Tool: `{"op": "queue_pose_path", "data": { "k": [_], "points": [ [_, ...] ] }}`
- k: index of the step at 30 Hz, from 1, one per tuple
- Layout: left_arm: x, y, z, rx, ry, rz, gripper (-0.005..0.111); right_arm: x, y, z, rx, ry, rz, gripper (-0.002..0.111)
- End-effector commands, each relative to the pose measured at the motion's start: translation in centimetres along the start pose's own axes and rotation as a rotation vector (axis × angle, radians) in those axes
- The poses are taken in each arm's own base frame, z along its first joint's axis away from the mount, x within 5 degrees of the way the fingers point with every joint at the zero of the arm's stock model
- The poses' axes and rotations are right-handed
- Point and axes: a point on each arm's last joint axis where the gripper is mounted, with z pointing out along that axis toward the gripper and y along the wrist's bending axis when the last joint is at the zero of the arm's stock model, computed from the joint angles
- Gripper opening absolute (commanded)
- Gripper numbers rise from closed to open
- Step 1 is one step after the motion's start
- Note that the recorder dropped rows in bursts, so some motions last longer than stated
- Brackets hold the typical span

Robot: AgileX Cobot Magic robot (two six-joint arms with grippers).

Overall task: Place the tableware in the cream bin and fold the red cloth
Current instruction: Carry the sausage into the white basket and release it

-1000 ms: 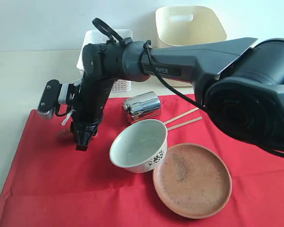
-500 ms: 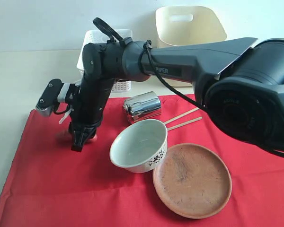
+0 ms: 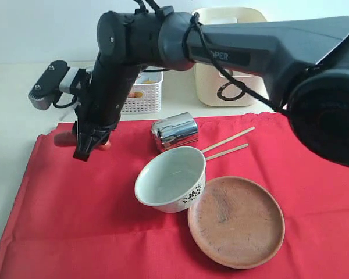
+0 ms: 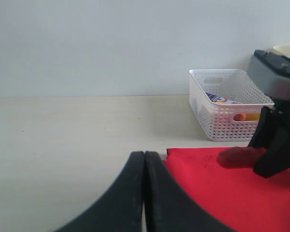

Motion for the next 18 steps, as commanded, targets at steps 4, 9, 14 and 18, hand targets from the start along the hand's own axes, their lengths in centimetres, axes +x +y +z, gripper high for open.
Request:
{"op": "queue_pose_path", "data": {
  "k": [4, 9, 14, 18],
  "points": [
    [0.1, 0.0, 0.0, 0.0, -0.005, 0.005, 0.0, -0.1, -2.4, -3.1, 0.107, -0.089, 0.097, 0.0],
    [0.1, 0.0, 0.0, 0.0, -0.005, 0.005, 0.0, 0.8, -5.6, -4.2, 0.221, -0.199, 0.28, 0.0],
    [0.1, 0.0, 0.0, 0.0, -0.005, 0.005, 0.0, 2.0, -8.7, -5.3, 0.313, -0.309, 0.469, 0.0],
    [0.1, 0.0, 0.0, 0.0, -0.005, 0.005, 0.0, 2.9, -10.5, -6.1, 0.364, -0.397, 0.614, 0.0]
  ]
}}
